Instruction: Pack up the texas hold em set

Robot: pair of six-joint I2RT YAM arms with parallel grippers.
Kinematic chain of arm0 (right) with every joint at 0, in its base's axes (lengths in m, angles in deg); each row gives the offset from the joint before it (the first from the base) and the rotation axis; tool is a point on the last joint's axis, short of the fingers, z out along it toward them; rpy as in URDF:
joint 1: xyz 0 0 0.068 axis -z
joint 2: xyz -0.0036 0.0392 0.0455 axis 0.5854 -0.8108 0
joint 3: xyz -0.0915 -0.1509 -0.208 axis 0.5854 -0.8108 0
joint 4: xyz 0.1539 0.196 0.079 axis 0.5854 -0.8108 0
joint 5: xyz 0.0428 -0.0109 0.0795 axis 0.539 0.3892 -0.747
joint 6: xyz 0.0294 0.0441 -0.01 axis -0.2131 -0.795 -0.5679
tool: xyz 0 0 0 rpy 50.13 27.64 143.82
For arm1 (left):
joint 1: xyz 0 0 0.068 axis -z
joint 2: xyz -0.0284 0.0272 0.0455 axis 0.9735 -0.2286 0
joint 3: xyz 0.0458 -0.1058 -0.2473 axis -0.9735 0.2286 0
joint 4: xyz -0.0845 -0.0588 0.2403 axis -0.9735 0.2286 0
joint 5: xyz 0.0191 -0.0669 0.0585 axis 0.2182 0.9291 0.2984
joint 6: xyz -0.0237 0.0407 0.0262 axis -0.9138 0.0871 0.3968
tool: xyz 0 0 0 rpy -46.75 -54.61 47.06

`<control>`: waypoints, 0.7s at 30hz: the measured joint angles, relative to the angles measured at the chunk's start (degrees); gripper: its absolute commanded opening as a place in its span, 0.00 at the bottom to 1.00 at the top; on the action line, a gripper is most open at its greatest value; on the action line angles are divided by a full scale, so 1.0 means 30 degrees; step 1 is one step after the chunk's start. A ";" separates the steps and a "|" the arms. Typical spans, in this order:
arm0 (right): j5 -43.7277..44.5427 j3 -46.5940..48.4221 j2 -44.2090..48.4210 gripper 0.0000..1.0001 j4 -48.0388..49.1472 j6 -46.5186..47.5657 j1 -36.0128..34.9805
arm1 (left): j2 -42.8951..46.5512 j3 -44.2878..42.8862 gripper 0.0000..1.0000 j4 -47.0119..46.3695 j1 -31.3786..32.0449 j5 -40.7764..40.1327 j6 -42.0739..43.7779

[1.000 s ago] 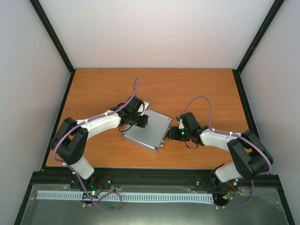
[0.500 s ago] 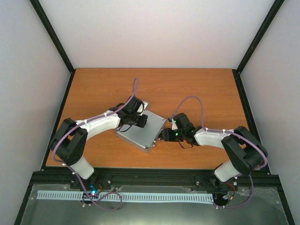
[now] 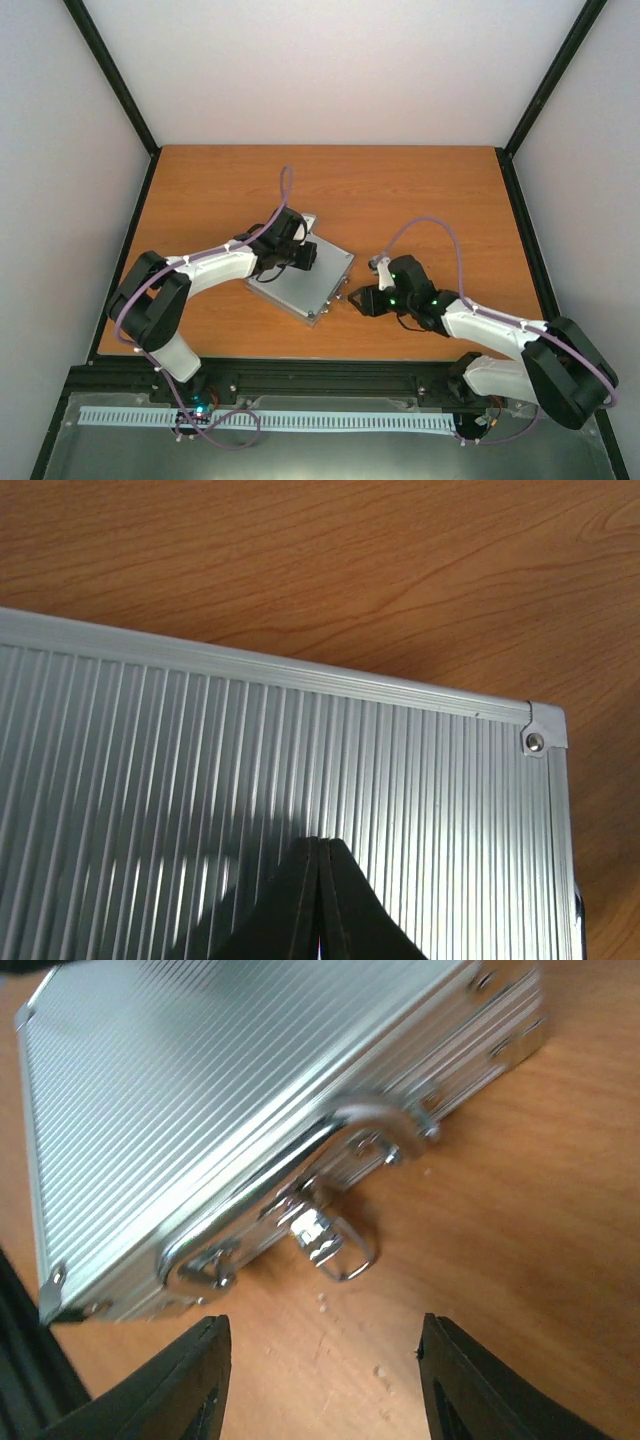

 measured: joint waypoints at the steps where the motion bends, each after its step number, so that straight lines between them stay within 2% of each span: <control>1: -0.0313 -0.0335 0.0306 0.58 0.0189 0.0262 0.0000 | -0.0022 0.0066 0.01 -0.0226 0.0000 0.0036 -0.0087; 3: -0.1319 -0.0838 0.0233 0.73 0.0729 0.0976 0.0000 | -0.0080 0.0146 0.01 -0.0554 0.0000 0.0117 -0.0153; 4: -0.1894 -0.0947 -0.0168 0.78 0.1013 0.1443 0.0000 | -0.0117 0.0175 0.01 -0.0714 0.0007 0.0182 -0.0160; 8: -0.3286 -0.1224 -0.2142 0.86 0.2528 0.2273 0.0000 | -0.0197 0.0262 0.01 -0.1107 0.0007 0.0306 -0.0160; 12: -0.3781 -0.1355 -0.3279 0.92 0.4262 0.2958 0.0007 | -0.0175 0.0386 0.01 -0.1333 0.0000 0.0342 -0.0160; 21: -0.4750 -0.1770 -0.4473 0.92 0.7023 0.3745 0.0794 | -0.0168 0.0481 0.01 -0.1523 0.0000 0.0364 -0.0160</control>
